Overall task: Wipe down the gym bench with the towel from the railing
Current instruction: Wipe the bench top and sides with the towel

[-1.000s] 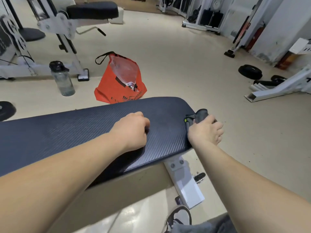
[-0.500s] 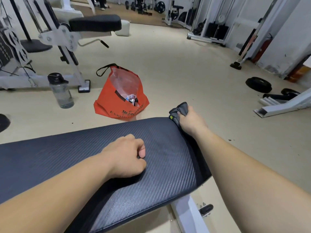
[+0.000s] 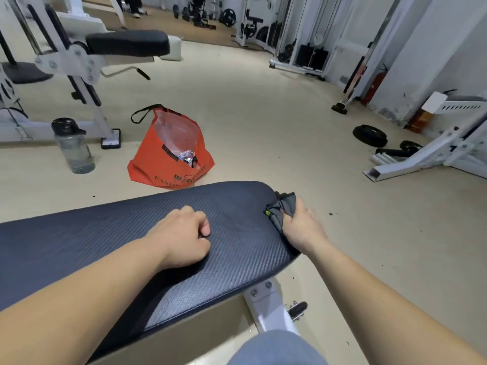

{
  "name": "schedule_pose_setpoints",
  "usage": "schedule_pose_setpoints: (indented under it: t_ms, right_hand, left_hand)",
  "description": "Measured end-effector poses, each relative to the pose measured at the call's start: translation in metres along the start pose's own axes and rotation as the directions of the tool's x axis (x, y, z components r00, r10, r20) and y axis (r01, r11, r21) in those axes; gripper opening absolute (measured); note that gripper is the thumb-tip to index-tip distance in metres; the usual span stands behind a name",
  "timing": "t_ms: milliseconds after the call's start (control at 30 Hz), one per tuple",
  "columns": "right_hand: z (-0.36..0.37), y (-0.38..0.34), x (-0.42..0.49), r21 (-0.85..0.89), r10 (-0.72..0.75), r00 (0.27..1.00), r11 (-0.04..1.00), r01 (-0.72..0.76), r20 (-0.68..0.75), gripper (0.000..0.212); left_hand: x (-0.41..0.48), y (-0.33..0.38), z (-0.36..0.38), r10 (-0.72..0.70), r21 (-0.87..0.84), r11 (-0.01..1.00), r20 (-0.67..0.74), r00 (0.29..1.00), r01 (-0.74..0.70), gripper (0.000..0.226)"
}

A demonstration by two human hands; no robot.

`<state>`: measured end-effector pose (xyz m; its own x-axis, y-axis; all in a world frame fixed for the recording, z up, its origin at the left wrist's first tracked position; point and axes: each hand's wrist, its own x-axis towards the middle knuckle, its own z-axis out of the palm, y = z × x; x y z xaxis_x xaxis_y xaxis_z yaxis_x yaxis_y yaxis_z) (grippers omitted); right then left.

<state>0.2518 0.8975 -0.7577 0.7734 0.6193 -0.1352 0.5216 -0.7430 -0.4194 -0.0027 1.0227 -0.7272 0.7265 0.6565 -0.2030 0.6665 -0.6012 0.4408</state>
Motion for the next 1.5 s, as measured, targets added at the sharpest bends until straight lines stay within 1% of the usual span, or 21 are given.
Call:
schedule_pose_setpoints:
  t_ms: [100,167,233,267,300,367,433,467,533,600,733,833,900,967,1033,1100,1167,1300,1333,1400,1500]
  right_hand:
    - [0.002,0.003,-0.034,-0.075,0.046,0.996,0.996,-0.051,-0.071,0.043]
    - [0.004,-0.007,-0.055,-0.232,-0.024,0.992,0.973,-0.005,-0.125,0.044]
    - [0.011,-0.03,-0.077,-0.383,-0.187,0.973,0.916,0.123,-0.134,0.045]
    - [0.019,-0.047,-0.088,-0.407,-0.28,0.955,0.887,0.218,-0.098,0.045]
    - [0.028,-0.066,-0.099,-0.4,-0.373,0.927,0.857,0.326,-0.043,0.044]
    - [0.051,-0.107,-0.117,-0.341,-0.542,0.837,0.775,0.533,0.076,0.042]
    - [0.07,-0.144,-0.123,-0.278,-0.64,0.751,0.7,0.658,0.164,0.042]
    - [0.075,-0.157,-0.118,-0.261,-0.662,0.726,0.679,0.687,0.188,0.042]
    - [0.078,-0.169,-0.095,-0.26,-0.658,0.726,0.679,0.687,0.2,0.046]
    - [0.072,-0.163,-0.063,-0.27,-0.601,0.783,0.736,0.62,0.161,0.047]
    - [0.042,-0.125,0.007,-0.328,-0.359,0.932,0.876,0.355,0.051,0.049]
    - [0.023,-0.088,0.054,-0.309,-0.158,0.987,0.94,0.148,-0.009,0.054]
    - [0.018,-0.067,0.084,-0.166,-0.033,0.999,0.985,0.037,0.027,0.062]
    - [0.021,-0.056,0.107,0.032,0.021,0.994,0.999,-0.025,0.111,0.069]
    - [0.023,-0.058,0.121,0.103,-0.003,0.989,0.995,-0.012,0.149,0.07]
    - [0.026,-0.067,0.127,0.116,-0.04,0.989,0.993,0.023,0.141,0.071]
    - [0.03,-0.084,0.131,0.106,-0.091,0.986,0.991,0.076,0.142,0.065]
    - [0.045,-0.148,0.116,-0.026,-0.166,0.973,0.985,0.172,0.158,0.07]
    - [0.053,-0.17,0.106,-0.061,-0.217,0.952,0.97,0.235,0.215,0.062]
    - [0.076,-0.217,0.081,-0.077,-0.337,0.87,0.919,0.388,0.36,0.047]
    - [0.119,-0.288,0.026,-0.038,-0.476,0.739,0.829,0.558,0.476,0.051]
  left_hand:
    - [-0.023,-0.016,-0.004,0.072,-0.053,0.996,-0.078,0.994,-0.077,0.025]
    - [-0.039,-0.028,-0.007,0.104,-0.054,0.992,-0.176,0.979,-0.115,0.028]
    - [-0.05,-0.038,-0.011,0.084,-0.023,0.995,-0.291,0.953,-0.095,0.027]
    - [-0.054,-0.042,-0.014,0.065,-0.017,0.997,-0.331,0.942,-0.075,0.026]
    - [-0.055,-0.046,-0.017,0.05,-0.013,0.998,-0.354,0.934,-0.059,0.025]
    - [-0.056,-0.05,-0.023,0.041,0.009,0.999,-0.376,0.926,-0.041,0.021]
    - [-0.054,-0.055,-0.03,0.029,0.041,0.999,-0.392,0.92,-0.014,0.016]
    - [-0.053,-0.058,-0.033,0.013,0.048,0.999,-0.397,0.918,0.007,0.015]
    - [-0.05,-0.067,-0.04,-0.024,0.043,0.998,-0.409,0.912,0.046,0.016]
    - [-0.047,-0.076,-0.045,-0.06,0.041,0.996,-0.384,0.922,0.082,0.019]
    - [-0.027,-0.082,-0.05,-0.078,0.059,0.993,-0.292,0.953,0.099,0.02]
    - [-0.003,-0.079,-0.052,-0.057,0.048,0.996,-0.276,0.959,0.073,0.02]
    - [0.011,-0.077,-0.05,-0.038,0.042,0.998,-0.284,0.958,0.052,0.022]
    - [0.019,-0.077,-0.045,-0.015,0.02,1.0,-0.301,0.953,0.022,0.025]
    - [0.02,-0.082,-0.041,0.005,-0.008,1.0,-0.313,0.95,-0.008,0.028]
    - [0.014,-0.092,-0.039,0.022,-0.039,0.999,-0.331,0.943,-0.037,0.03]
    - [0.003,-0.104,-0.039,0.036,-0.058,0.996,-0.377,0.926,-0.062,0.032]
    - [-0.029,-0.131,-0.048,0.037,-0.057,0.996,-0.479,0.877,-0.073,0.037]
    - [-0.037,-0.138,-0.051,0.022,-0.059,0.997,-0.495,0.869,-0.059,0.037]
    - [-0.055,-0.152,-0.058,-0.018,-0.073,0.997,-0.524,0.851,-0.024,0.035]
    - [-0.08,-0.171,-0.065,-0.094,-0.109,0.993,-0.553,0.828,0.04,0.033]
